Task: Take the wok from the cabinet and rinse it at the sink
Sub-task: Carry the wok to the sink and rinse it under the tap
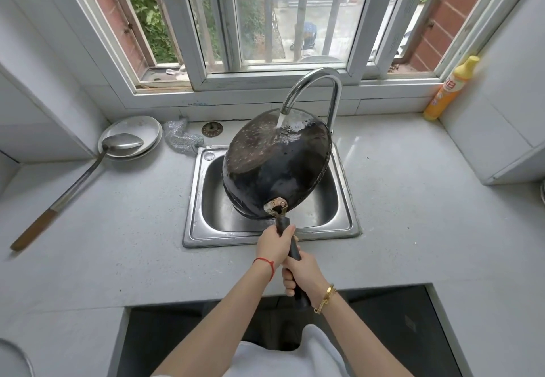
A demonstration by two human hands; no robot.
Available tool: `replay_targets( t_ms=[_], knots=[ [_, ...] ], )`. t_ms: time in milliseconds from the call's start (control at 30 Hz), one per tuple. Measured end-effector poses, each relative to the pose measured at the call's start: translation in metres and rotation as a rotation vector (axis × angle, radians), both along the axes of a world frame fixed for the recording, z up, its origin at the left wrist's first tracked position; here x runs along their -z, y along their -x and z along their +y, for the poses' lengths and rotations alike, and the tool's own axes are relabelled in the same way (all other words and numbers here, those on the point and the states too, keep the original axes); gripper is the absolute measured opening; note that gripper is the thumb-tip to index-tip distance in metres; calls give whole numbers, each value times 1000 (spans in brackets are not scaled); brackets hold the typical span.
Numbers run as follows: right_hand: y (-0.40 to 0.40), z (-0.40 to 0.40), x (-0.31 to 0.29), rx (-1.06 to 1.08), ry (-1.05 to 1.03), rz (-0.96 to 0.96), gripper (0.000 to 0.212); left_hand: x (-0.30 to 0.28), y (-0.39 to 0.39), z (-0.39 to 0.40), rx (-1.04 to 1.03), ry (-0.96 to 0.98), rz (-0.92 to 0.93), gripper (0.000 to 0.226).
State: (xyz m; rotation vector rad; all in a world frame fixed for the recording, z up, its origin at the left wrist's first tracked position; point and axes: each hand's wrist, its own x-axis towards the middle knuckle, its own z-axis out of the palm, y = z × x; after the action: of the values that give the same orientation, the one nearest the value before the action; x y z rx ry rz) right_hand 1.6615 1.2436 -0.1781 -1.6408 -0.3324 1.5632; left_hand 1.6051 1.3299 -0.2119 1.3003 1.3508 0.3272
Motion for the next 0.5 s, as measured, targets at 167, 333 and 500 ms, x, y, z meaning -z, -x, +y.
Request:
replay_targets(
  t_ms=[167, 333, 500],
  knots=[
    [2, 4, 1, -14, 0, -11, 24, -8, 3, 0, -26, 21, -48, 27],
    [7, 4, 1, -49, -19, -61, 22, -12, 11, -3, -78, 74, -108, 24],
    [11, 1, 3, -93, -38, -92, 19, -9, 22, -7, -106, 95, -111, 28]
  ],
)
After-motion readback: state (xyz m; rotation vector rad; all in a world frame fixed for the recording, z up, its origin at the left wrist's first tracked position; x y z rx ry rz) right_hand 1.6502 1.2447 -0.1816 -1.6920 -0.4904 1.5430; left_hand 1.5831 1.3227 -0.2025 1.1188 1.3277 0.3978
